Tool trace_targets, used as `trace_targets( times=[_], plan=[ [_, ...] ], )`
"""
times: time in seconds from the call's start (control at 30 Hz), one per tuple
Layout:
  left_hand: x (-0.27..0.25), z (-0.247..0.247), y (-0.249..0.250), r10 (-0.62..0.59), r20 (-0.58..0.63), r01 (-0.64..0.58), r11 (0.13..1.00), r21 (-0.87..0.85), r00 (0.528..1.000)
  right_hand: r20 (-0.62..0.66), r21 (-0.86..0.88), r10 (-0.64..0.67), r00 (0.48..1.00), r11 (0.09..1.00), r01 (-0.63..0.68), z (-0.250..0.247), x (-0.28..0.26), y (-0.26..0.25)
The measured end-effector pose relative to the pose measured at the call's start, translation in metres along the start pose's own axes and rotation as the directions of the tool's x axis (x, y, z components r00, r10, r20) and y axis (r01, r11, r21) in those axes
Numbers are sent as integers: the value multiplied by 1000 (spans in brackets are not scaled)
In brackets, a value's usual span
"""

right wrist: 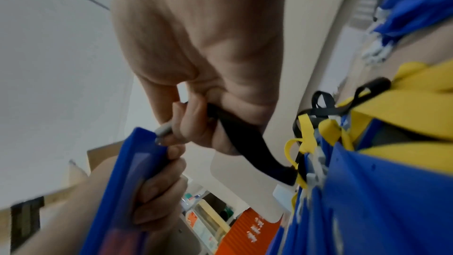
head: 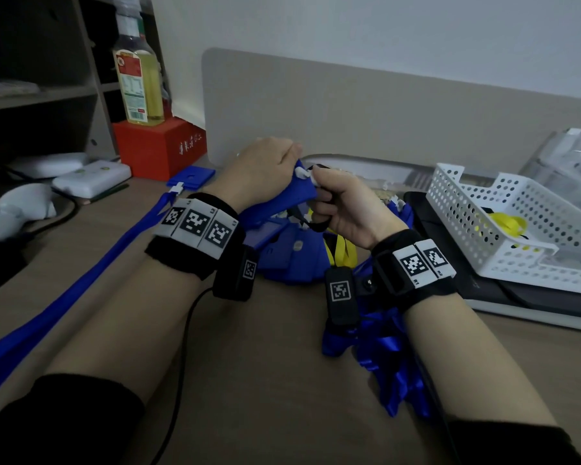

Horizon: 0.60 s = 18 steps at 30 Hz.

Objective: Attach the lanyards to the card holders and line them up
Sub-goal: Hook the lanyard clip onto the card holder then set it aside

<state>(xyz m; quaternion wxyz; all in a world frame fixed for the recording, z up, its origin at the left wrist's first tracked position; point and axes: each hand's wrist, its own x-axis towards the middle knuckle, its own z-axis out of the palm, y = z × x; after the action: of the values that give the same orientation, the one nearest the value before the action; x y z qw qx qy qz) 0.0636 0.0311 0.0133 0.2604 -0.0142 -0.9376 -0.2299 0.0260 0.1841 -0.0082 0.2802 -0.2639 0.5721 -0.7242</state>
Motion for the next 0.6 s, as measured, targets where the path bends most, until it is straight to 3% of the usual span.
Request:
trace_targets(
  times=[0.17,0.37,0.43,0.6],
  plan=[
    [-2,-5,-5,-73,49,65,985,159,996,-165,-401,-136,977,914,60,-8,4,4],
    [-6,3,4,-49,-26,55,935,351,998,-273,-630,-301,914,773,66,3,4,2],
    [-7,5,10,-7,-58,30,910,414,998,-264,-653,-319,910,753,74,6,5,3],
    [-8,10,19,56,-78,-20,917,399,995,-259,-533,-277,925,840,103,10,2,3]
  ],
)
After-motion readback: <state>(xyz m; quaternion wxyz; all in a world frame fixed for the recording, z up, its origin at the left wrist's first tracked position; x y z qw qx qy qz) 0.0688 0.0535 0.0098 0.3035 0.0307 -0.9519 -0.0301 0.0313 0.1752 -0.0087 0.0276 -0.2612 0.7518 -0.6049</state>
